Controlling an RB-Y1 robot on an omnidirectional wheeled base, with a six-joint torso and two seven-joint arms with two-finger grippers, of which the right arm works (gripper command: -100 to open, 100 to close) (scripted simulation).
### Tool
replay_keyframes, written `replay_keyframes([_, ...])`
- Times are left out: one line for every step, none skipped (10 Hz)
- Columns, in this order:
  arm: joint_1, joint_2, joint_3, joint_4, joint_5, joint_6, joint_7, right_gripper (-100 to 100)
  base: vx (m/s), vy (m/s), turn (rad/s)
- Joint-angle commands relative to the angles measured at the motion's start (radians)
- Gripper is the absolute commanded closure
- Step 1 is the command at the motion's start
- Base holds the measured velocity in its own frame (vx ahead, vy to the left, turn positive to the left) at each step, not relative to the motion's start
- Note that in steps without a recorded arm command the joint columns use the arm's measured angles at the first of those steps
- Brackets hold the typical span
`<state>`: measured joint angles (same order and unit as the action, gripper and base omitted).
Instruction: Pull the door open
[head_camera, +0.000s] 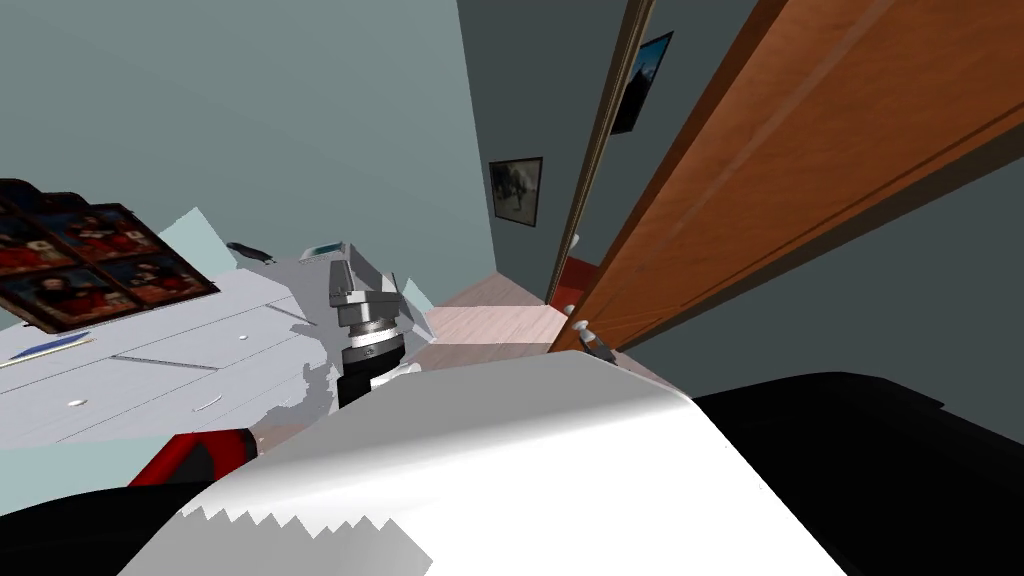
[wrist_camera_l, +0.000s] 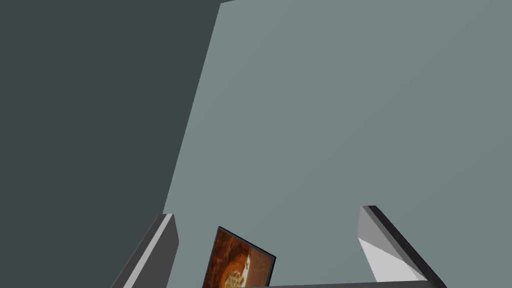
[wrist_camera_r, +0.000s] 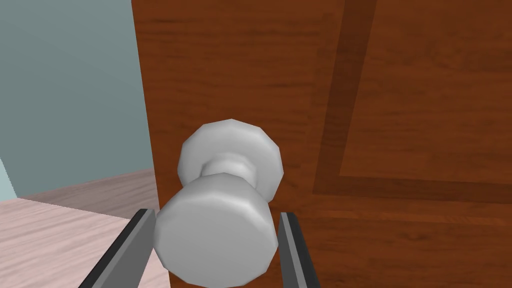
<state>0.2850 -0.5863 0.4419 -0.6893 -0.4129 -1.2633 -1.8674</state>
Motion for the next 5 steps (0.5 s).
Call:
replay_keyframes([-0.004,-0.001,0.002,0.009,0.002,-0.007,-0.005,100,-0.124,-0.050,0.124])
replay_keyframes([-0.007,-0.002,0.003,0.014,0.003,-0.011,-0.007,100,-0.211,-0.065,0.184])
replay_keyframes([-0.009,-0.002,0.004,0.020,0.005,-0.015,-0.010,100,-0.206,-0.052,0.154])
replay_keyframes([-0.012,-0.003,0.005,0.027,0.006,-0.020,-0.014,100,-0.196,-0.046,0.148])
replay_keyframes([-0.016,-0.004,0.006,0.034,0.008,-0.025,-0.017,100,-0.211,-0.044,0.155])
